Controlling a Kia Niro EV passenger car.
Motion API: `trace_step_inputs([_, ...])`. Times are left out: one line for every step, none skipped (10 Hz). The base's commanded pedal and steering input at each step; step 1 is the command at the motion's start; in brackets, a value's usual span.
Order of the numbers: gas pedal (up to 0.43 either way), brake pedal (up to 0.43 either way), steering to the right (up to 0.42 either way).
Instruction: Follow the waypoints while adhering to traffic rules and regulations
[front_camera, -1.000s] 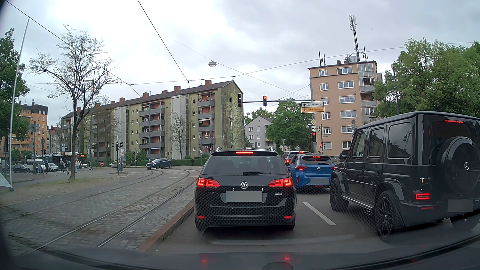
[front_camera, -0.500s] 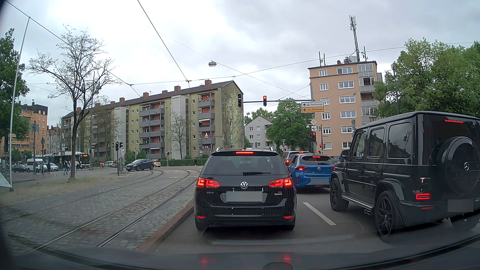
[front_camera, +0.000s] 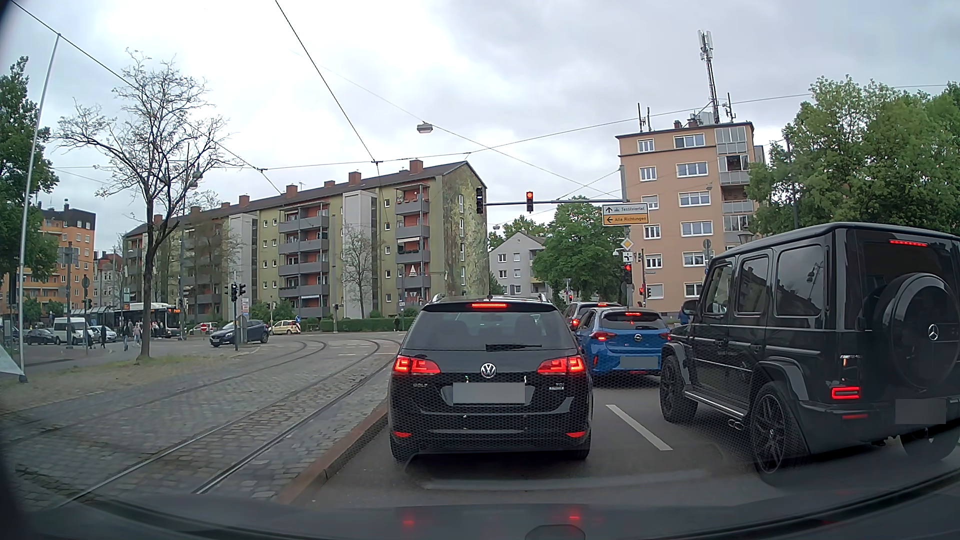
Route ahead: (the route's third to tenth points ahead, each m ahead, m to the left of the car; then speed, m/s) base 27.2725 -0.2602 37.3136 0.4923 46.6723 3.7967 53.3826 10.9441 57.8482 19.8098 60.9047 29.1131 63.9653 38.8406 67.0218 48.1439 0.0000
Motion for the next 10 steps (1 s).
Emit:
trace_step_inputs([0.000,0.232,-0.010])
trace_step_inputs([0.000,0.232,-0.009])
trace_step_inputs([0.000,0.232,-0.009])
trace_step_inputs([0.000,0.232,-0.010])
trace_step_inputs([0.000,0.232,-0.009])
trace_step_inputs([0.000,0.232,-0.010])
trace_step_inputs([0.000,0.232,-0.010])
trace_step_inputs([0.000,0.232,-0.009])
trace_step_inputs([0.000,0.232,-0.009])
trace_step_inputs([0.000,0.232,-0.009])
